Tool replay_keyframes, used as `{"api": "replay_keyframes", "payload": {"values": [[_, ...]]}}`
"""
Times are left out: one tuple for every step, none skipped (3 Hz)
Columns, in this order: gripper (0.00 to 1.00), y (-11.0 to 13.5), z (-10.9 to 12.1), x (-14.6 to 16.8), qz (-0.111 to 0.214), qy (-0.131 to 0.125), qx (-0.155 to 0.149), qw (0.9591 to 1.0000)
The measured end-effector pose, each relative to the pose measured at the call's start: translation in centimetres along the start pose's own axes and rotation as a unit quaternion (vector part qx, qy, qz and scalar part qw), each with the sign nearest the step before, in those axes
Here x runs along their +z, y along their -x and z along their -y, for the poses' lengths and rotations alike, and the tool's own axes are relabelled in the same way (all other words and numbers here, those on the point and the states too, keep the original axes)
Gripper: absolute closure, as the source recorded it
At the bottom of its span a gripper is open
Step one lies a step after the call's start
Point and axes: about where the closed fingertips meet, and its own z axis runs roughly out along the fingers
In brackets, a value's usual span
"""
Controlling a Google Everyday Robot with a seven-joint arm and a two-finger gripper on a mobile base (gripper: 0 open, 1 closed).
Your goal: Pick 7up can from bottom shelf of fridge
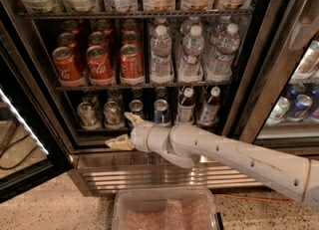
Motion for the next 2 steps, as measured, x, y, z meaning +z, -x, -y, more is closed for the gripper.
{"api": "replay_keyframes", "payload": {"values": [[0.3,-0.6,1.4,1.1,-0.013,-0.01,-0.013,0.9998],[0.34,-0.9,2.6,2.3,-0.02,-0.02,-0.019,0.9994]]}}
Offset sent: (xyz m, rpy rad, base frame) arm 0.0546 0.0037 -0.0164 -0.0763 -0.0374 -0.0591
